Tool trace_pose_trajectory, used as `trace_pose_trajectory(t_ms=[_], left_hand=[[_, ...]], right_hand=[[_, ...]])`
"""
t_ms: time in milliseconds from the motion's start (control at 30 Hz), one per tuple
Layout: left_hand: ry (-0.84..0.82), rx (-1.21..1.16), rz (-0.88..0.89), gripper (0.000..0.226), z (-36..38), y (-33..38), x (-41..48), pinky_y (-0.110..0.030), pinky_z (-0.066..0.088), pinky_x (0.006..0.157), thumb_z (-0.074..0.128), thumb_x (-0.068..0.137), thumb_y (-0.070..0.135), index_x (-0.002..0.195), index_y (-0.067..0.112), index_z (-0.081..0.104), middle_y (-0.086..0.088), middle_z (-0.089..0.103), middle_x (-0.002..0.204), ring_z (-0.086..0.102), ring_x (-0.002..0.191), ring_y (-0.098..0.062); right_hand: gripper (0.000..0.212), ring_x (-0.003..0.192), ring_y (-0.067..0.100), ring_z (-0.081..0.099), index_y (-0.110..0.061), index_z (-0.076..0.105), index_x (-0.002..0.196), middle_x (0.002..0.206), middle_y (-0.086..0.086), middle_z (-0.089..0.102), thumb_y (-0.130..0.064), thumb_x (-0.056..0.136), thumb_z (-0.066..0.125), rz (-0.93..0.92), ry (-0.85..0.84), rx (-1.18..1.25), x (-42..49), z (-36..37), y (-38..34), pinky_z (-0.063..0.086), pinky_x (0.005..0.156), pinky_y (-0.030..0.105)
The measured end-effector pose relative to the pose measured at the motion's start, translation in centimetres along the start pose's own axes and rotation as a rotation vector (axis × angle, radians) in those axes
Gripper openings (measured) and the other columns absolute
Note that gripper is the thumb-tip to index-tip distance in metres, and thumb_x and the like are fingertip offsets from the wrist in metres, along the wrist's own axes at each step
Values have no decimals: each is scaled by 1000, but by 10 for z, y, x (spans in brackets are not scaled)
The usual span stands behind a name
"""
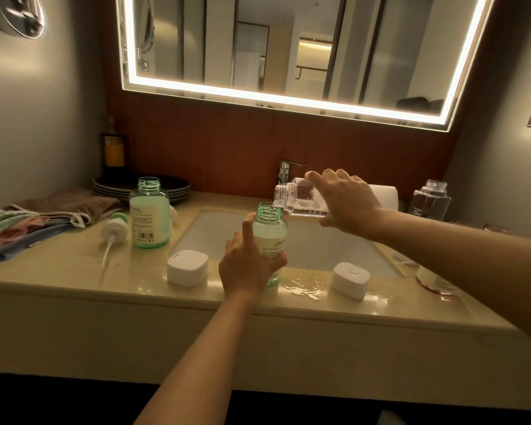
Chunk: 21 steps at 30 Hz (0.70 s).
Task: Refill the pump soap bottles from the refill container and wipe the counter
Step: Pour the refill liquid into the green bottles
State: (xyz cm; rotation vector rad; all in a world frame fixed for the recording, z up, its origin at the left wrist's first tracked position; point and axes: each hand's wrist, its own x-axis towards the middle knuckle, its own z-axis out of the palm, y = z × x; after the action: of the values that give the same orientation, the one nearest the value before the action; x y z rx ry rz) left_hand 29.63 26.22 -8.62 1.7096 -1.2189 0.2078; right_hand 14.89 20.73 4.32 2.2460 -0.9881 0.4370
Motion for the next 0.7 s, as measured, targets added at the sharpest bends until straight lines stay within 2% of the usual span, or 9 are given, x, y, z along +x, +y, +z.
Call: trace_pose_trajectory(t_ms=[133,267,367,533,633,700], left_hand=[[5,-10,3,91,-1,-1,0,-28,45,73,73,67,52,128,35,7,-4,54,122,52,105,-21],[-5,-24,-1,91,-1,0,1,-30,47,74,74,66,51,122,37,4,-6,55,120,55,103,-23],[-22,-36,-7,92,-1,1,1,-32,49,76,75,66,48,125,35,5,-7,55,120,56,102,-23],[-72,-47,-21,92,-4,2,7,-32,47,77,77,66,42,136,23,20,-7,53,122,54,105,-24],[-55,-42,-8,90,-15,4,20,-30,42,72,77,65,39,135,22,23,-9,55,116,55,99,-26],[-23,-58,-7,88,-30,8,33,-31,41,69,78,65,38,133,23,26,-10,57,113,57,95,-29]], right_hand=[[71,109,26,52,-18,31,133,121,10,53,-31,76,72,11,2,13,0,1,-1,46,90,38],[72,109,26,51,-18,30,134,121,11,52,-32,76,72,47,-14,64,-3,5,-2,45,90,38],[73,110,26,51,-18,30,134,123,10,51,-32,76,72,89,-28,122,-6,9,-4,45,91,37],[73,109,25,50,-20,31,132,123,9,52,-32,73,74,150,-33,243,-8,11,-7,46,89,37],[71,102,23,50,-20,36,126,118,6,53,-28,69,77,264,-2,514,-3,10,-8,47,77,35],[70,95,20,46,-18,38,122,111,4,50,-26,67,79,365,14,760,4,8,-10,45,74,34]])
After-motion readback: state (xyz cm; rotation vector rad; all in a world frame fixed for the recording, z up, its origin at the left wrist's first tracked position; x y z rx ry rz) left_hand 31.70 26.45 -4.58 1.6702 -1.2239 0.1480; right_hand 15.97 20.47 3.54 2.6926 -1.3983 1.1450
